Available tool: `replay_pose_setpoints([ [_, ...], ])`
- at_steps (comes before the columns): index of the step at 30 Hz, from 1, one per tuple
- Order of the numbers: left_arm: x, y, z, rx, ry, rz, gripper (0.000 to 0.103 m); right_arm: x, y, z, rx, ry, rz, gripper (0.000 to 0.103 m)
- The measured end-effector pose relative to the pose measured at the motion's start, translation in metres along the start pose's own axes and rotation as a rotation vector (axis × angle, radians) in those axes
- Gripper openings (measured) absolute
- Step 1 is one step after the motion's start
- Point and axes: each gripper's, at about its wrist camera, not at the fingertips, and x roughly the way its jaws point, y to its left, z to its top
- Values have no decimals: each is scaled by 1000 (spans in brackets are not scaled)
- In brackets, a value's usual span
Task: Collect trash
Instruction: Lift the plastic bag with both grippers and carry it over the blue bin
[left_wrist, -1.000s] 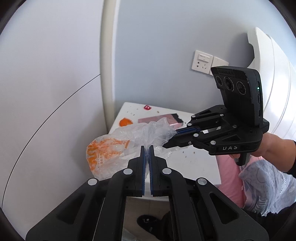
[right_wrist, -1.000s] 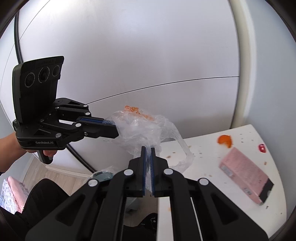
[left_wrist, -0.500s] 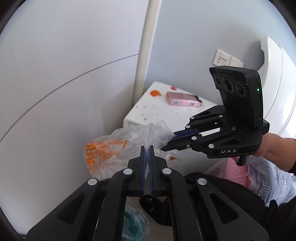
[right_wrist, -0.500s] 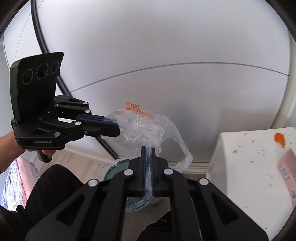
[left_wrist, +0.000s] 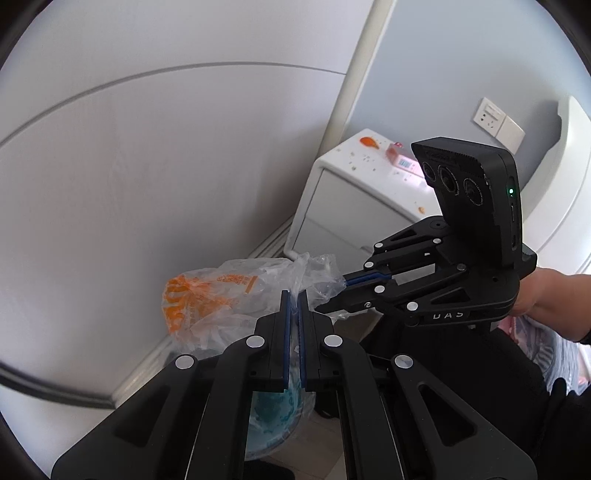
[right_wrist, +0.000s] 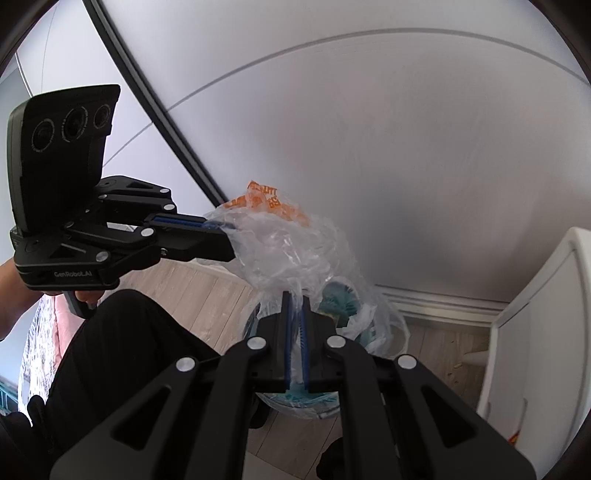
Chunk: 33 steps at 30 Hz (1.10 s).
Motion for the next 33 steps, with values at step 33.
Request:
replay_pose_setpoints([
  [33,118,78,-110,-271,235,-71,2,177,-41,-53,126,314,40,6],
])
